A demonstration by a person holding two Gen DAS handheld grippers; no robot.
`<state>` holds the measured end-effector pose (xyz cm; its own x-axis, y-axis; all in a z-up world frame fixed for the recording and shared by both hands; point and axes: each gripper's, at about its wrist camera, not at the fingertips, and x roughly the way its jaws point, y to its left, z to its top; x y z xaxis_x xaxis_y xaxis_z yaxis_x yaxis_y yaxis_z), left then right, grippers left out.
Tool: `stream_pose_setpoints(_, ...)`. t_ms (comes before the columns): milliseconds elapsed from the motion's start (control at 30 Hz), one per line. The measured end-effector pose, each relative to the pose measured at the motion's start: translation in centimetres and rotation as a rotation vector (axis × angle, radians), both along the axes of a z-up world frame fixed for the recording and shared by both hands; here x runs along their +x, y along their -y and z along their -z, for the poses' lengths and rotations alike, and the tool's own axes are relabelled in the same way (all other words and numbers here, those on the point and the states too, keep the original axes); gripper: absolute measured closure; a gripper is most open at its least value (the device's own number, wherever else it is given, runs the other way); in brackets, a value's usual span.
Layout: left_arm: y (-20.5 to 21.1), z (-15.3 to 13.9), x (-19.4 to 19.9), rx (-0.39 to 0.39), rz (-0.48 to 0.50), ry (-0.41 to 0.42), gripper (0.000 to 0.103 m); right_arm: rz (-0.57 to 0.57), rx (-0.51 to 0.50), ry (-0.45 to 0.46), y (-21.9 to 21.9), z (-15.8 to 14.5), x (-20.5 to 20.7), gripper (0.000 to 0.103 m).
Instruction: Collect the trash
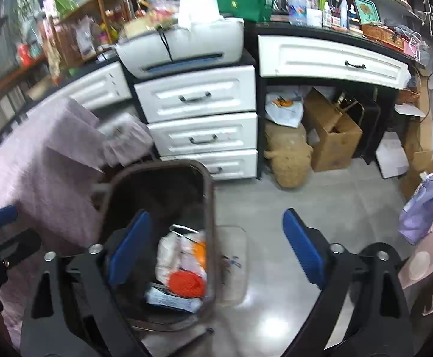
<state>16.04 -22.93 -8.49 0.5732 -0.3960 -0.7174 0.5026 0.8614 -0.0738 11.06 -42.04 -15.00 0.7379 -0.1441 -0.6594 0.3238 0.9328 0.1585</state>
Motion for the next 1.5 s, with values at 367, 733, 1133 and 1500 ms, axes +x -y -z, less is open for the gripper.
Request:
stream_pose_setpoints(367, -6.9, -6.3, -4.6, -0.065, -0.132, 0.194, 0.006, -0.103, -0.064, 0.177, -6.2, -7.9, -2.6, 0.008)
stream_pose_setpoints(733, -14.0, -9.1, -9.3, -0.029, -0.292, 0.356, 0.005, -0.193, -0.071, 0.252, -13.2, -10.9, -6.4, 0.006)
stream_pose_setpoints(1133, -19.6, -9.3, -14.1, -0.076, -0.464, 0.429, 0.005, -0.237, -0.144, 0.389, -19.0, -13.0, -12.1, 0.006)
stream_pose_setpoints(1500, -20.5, -10.0, -16.6, -0.103, -0.511, 0.541, 0.005, -0.248, -0.176, 0.476, -20.4, -12.5, -15.1, 0.006)
